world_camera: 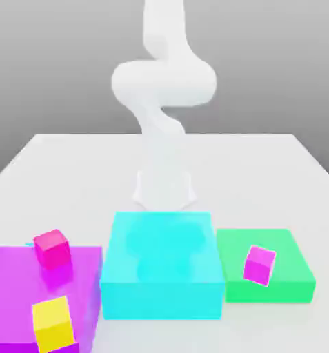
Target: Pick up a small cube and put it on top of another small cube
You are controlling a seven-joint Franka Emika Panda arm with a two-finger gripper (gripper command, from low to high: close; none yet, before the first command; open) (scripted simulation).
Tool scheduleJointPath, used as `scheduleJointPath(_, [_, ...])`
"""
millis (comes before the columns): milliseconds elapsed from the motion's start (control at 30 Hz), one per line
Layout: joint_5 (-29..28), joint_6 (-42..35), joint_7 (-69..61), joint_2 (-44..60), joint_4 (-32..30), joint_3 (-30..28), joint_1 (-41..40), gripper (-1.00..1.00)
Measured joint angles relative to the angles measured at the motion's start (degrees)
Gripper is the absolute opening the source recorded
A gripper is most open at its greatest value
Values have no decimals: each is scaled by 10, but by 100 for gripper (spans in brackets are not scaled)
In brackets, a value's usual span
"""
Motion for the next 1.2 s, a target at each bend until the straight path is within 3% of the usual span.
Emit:
scheduleJointPath(467, [-7,161,-191,281,-132,-200,-75,0])
scheduleJointPath(633, [27,221,-291,391,-180,-249,-109,0])
scheduleJointPath(800, [99,272,-400,488,-214,-232,-146,0])
scheduleJointPath(967, [218,344,-494,589,-193,-124,-225,0])
scheduleJointPath(1000, [234,357,-506,605,-189,-102,-244,-100])
scheduleJointPath(1200, [241,363,-512,614,-187,-91,-253,-100])
